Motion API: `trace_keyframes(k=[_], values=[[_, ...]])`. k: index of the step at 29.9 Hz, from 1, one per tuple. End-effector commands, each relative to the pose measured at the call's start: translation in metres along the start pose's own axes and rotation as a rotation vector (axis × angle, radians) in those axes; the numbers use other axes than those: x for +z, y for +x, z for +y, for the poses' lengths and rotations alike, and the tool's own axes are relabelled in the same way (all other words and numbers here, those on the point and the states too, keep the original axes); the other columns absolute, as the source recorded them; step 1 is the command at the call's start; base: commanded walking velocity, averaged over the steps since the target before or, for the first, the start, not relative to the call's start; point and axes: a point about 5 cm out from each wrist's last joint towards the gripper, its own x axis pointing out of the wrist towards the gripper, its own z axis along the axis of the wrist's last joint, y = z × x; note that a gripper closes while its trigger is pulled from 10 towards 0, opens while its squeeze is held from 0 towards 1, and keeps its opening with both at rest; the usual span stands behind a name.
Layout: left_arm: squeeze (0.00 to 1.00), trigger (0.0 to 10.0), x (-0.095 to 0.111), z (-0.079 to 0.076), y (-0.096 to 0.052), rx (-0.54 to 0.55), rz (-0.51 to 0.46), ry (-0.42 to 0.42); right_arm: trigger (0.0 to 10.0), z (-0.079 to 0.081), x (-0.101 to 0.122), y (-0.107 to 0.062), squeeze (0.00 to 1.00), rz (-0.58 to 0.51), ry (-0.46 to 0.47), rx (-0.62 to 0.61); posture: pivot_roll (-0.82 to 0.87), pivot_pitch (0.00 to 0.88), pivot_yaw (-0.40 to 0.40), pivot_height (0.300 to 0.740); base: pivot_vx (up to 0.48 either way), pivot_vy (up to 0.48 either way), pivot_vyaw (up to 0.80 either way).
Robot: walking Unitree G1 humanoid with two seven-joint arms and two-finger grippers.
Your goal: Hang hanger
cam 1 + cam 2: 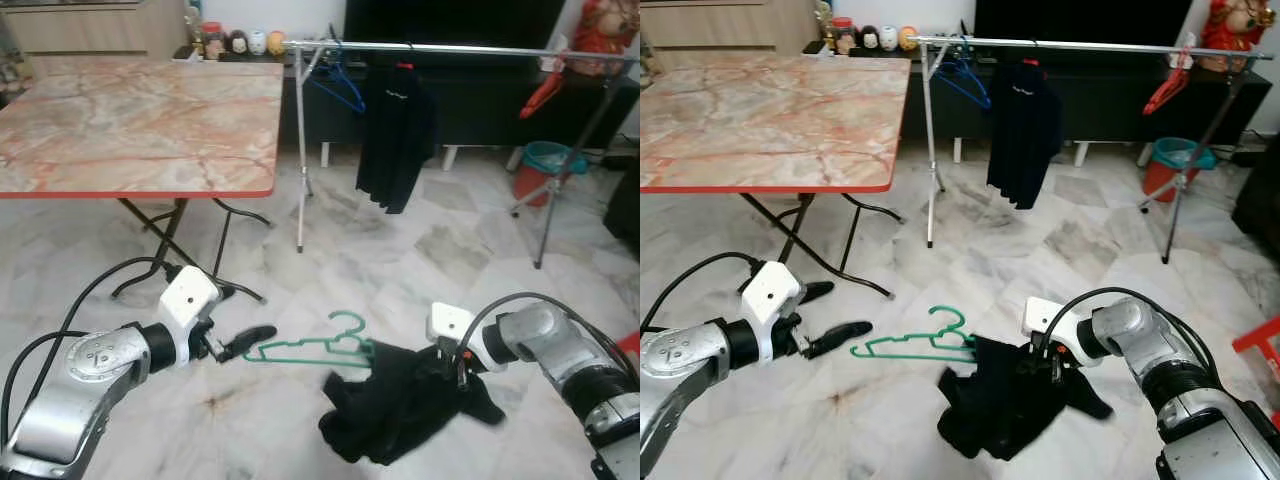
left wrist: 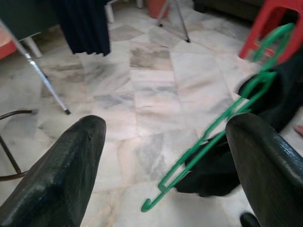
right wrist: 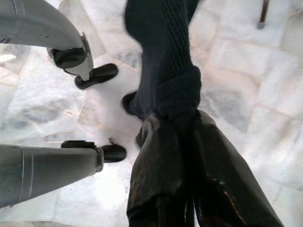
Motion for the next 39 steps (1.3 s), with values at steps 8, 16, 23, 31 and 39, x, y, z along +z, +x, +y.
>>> trace_keyframes(k=[8,16,23,31,39], values=[[0.0,10.0,0.002,-0.006,-0.005,-0.13,0.051,0.02,10.0,-0.005,0.015,-0.009,0.0,-0.065,-0.053,0.039,0.11,0.0,-0.025,0.74,0.0,0.0,0.0],[0.0,10.0,0.011,-0.027,0.002,-0.32,0.031,0.02,10.0,0.004,0.022,-0.008,0.0,-0.037,-0.128,0.173,0.11,0.0,-0.029,0.74,0.0,0.0,0.0],[0.0,10.0,0.022,-0.036,0.01,-0.384,0.009,0.039,10.0,0.0,0.038,-0.006,0.0,-0.062,-0.175,0.184,0.11,0.0,-0.03,0.74,0.0,0.0,0.0],[0.0,10.0,0.021,-0.052,0.024,-0.402,0.018,0.044,10.0,-0.004,0.069,-0.005,0.0,-0.16,-0.24,0.157,0.11,0.0,-0.029,0.74,0.0,0.0,0.0],[0.0,10.0,0.02,-0.059,0.032,-0.397,0.026,0.048,10.0,-0.001,0.081,-0.007,0.0,-0.205,-0.27,0.183,0.11,0.0,-0.029,0.74,0.0,0.0,0.0]])
